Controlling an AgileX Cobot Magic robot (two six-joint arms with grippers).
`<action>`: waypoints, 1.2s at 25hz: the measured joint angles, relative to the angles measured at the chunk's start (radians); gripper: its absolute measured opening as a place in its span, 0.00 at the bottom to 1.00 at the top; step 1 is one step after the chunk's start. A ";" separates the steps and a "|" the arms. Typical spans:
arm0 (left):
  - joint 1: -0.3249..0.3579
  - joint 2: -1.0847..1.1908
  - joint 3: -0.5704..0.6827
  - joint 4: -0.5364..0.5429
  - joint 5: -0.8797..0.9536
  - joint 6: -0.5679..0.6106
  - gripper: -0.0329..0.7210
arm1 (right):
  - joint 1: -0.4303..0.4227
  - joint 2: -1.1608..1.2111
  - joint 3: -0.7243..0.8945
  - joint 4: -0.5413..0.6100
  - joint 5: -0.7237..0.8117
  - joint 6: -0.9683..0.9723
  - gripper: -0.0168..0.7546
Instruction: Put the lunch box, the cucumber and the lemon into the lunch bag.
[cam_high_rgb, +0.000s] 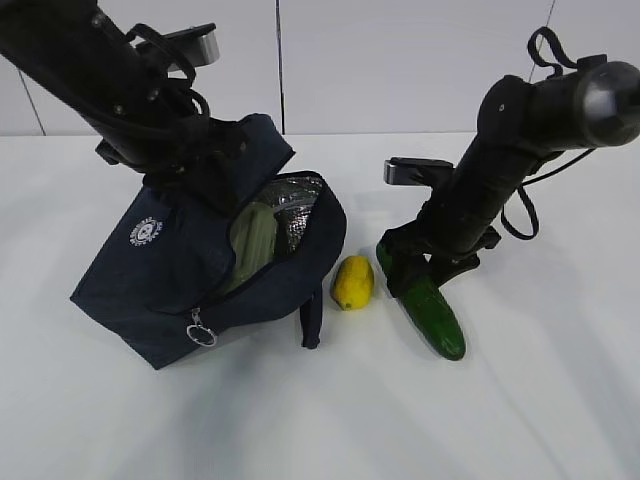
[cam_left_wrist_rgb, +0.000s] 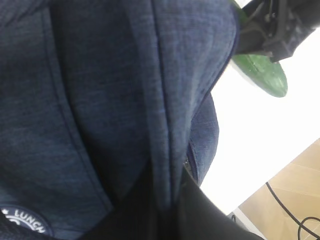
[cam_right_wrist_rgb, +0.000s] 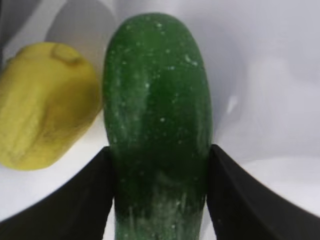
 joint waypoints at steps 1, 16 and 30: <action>0.000 0.000 0.000 0.000 0.000 0.000 0.05 | 0.000 0.005 0.000 0.002 0.000 0.001 0.59; 0.000 0.000 0.000 0.001 0.005 0.000 0.05 | -0.018 -0.013 -0.108 0.031 0.100 0.022 0.43; 0.000 0.000 0.000 -0.005 0.007 0.000 0.05 | -0.057 -0.057 -0.143 0.553 0.261 -0.245 0.43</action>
